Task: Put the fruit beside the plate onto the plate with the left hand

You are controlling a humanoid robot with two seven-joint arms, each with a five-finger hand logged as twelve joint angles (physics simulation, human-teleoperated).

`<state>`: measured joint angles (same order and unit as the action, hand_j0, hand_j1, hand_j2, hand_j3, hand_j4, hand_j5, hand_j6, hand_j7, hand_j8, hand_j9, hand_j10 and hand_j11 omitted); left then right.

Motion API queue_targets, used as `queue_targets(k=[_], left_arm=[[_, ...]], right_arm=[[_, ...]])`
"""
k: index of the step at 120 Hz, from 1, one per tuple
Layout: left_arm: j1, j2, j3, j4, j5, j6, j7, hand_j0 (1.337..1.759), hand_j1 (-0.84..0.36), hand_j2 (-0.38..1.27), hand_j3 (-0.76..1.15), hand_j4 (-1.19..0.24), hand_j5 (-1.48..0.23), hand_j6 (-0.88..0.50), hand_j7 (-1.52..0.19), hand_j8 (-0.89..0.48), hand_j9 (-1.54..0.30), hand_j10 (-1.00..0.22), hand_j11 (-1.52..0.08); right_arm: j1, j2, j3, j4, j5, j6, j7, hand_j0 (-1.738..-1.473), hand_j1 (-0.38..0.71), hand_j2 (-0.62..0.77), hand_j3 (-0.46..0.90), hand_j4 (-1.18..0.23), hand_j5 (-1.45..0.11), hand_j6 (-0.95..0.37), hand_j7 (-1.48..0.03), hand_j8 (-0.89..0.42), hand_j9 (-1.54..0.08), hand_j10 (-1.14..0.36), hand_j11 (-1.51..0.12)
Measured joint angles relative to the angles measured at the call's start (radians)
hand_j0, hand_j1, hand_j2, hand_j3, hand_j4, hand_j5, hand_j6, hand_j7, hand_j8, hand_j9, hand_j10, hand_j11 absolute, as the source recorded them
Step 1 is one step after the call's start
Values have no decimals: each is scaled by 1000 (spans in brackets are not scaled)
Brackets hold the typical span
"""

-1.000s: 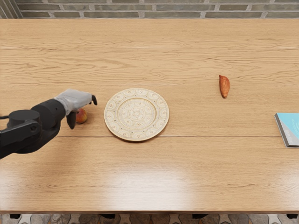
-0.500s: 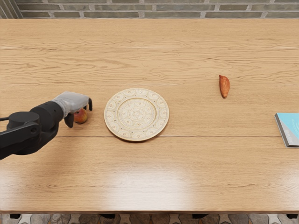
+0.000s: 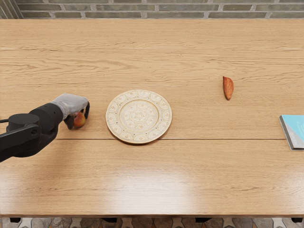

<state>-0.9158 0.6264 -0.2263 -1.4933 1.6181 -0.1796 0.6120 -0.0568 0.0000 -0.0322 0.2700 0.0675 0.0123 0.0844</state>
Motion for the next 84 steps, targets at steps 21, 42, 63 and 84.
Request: queue_targets(k=[21,42,63,84], left_arm=[[-20,-4,1,12,-6,-3,0,1649,-287,373,0,-620,-1047,-415,-1050,-491,-1047,-777,-1040],[-118,-8,0,17,-52,-8,-1,1652,-301,380,0,-631,-1075,-404,-1059,-480,-1057,-791,-1054],[-160,-49,1,7,-82,-15,-1,1653,-318,444,0,-623,-1095,-389,-1067,-468,-1060,-796,-1059],[-210,-143,-4,-1,-90,-13,-1,1654,-323,424,0,-641,-1113,-378,-1064,-463,-1058,-799,-1058]], right_arm=[[0,0,0,0,0,0,0,-1658,-305,-7,0,-36,-47,-36,-47,-36,-47,-36,-47],[0,0,0,0,0,0,0,-1658,-305,-7,0,-36,-47,-36,-47,-36,-47,-36,-47],[0,0,0,0,0,0,0,-1658,-305,-7,0,-36,-47,-36,-47,-36,-47,-36,-47],[0,0,0,0,0,0,0,-1658,-305,-7,0,-36,-47,-36,-47,-36,-47,-36,-47]])
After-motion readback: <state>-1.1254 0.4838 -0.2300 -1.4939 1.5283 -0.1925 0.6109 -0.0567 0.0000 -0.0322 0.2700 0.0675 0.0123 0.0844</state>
